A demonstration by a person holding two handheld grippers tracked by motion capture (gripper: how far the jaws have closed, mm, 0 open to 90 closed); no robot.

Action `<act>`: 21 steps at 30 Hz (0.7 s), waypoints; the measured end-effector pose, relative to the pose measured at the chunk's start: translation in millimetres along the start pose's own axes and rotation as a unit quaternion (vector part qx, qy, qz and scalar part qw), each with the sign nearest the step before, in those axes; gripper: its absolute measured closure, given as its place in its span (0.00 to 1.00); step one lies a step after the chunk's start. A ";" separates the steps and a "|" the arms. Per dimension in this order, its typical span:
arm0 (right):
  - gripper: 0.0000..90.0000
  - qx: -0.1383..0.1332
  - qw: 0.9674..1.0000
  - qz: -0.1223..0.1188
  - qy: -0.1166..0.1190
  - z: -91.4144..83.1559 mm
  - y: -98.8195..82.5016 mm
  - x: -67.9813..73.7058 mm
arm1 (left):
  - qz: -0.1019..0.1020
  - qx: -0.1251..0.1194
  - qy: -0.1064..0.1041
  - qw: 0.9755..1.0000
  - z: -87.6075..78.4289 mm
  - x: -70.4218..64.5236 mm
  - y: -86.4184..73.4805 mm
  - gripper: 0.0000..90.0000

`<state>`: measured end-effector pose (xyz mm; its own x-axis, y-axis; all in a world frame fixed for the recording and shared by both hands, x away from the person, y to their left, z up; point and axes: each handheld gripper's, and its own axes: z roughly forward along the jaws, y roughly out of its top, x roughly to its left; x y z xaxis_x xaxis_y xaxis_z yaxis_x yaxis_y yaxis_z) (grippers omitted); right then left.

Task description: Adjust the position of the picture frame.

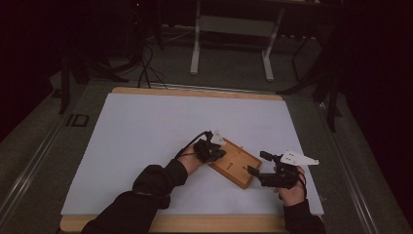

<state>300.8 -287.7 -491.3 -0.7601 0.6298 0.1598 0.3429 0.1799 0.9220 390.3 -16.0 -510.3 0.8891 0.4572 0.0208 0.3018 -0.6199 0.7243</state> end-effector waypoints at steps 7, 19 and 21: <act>0.17 -0.001 1.000 0.003 0.000 -0.3 -1.0 -1.6 | -0.026 -0.008 0.021 0.999 18.6 30.3 17.4 1.00; 0.17 0.000 1.000 0.008 0.002 -0.8 -3.4 -4.1 | -0.036 0.007 0.029 0.999 50.2 56.5 25.1 1.00; 0.17 0.001 1.000 0.007 0.002 -0.7 -3.7 -4.1 | -0.038 0.009 0.031 0.999 52.4 58.3 24.8 1.00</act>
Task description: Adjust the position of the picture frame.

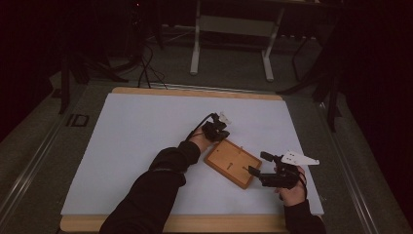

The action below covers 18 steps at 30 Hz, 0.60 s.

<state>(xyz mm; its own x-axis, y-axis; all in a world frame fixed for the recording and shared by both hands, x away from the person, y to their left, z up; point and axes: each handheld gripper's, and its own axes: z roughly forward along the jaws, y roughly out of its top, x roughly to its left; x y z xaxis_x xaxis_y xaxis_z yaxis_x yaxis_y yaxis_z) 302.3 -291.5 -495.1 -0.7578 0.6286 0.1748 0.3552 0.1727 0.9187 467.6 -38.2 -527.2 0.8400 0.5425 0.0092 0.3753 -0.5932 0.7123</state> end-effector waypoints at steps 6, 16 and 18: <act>0.17 0.002 1.000 -0.001 -0.001 0.0 -0.5 -0.2 | 0.005 0.008 0.001 1.000 -2.9 -1.0 -0.4 1.00; 0.17 0.001 1.000 -0.002 0.000 1.2 0.3 1.4 | 0.017 0.026 -0.005 1.000 -11.9 -6.6 -7.7 1.00; 0.17 0.001 1.000 -0.002 0.000 1.4 0.2 1.8 | 0.016 0.028 -0.003 0.999 -10.8 -5.3 -8.3 1.00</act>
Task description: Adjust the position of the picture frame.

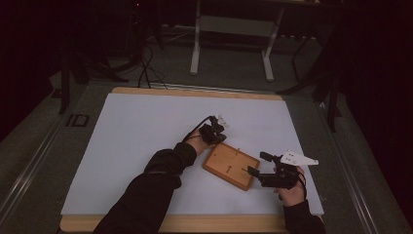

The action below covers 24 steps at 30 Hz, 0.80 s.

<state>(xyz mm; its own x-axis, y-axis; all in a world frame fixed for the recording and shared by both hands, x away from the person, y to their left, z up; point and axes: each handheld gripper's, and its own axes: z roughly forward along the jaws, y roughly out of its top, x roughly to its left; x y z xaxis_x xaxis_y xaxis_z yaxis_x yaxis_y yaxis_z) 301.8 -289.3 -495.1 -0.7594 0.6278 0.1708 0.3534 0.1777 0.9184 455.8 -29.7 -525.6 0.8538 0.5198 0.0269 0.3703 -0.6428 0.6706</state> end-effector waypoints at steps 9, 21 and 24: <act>0.17 0.000 1.000 -0.001 0.000 -0.5 -0.3 -1.5 | -0.003 0.011 -0.013 1.000 -12.6 -5.1 -12.6 1.00; 0.17 0.001 1.000 -0.005 -0.001 2.4 2.2 0.5 | -0.001 0.015 -0.026 1.000 -32.7 -23.2 -34.8 1.00; 0.17 0.001 1.000 -0.003 -0.001 3.8 2.4 0.4 | -0.001 0.017 -0.026 1.000 -35.6 -28.8 -38.5 1.00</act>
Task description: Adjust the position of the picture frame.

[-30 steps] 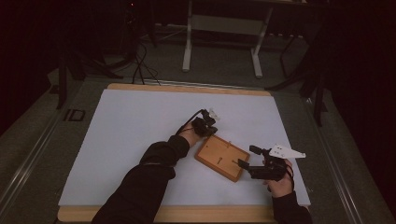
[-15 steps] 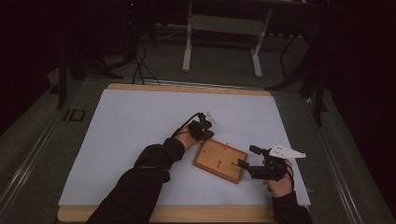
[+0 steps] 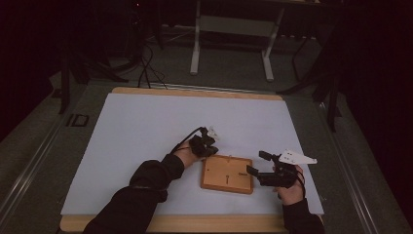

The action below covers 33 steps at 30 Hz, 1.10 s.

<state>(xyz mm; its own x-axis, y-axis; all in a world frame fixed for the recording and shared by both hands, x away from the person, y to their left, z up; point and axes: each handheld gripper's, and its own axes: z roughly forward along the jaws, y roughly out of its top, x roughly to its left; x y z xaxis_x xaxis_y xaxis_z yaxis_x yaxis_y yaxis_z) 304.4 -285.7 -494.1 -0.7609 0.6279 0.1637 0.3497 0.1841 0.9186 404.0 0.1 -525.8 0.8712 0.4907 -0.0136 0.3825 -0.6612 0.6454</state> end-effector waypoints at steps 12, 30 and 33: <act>0.17 0.002 1.000 -0.003 0.006 4.9 1.4 1.1 | -0.009 -0.001 -0.002 1.000 -6.1 -6.8 -11.6 1.00; 0.17 0.004 1.000 -0.005 0.007 6.7 1.7 1.9 | -0.025 -0.019 -0.007 0.999 -18.6 -5.5 -20.3 0.94; 0.17 0.004 1.000 -0.005 0.006 6.7 1.3 1.4 | -0.028 -0.024 -0.011 0.999 -24.1 -4.5 -20.0 0.86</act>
<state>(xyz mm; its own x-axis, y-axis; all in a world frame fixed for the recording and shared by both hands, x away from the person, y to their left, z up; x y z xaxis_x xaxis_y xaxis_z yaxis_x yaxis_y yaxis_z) 307.5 -279.5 -495.1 -0.7702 0.6176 0.1594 0.3467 0.1956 0.9174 385.0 24.8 -520.3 0.8556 0.5132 -0.0678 0.4164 -0.6045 0.6791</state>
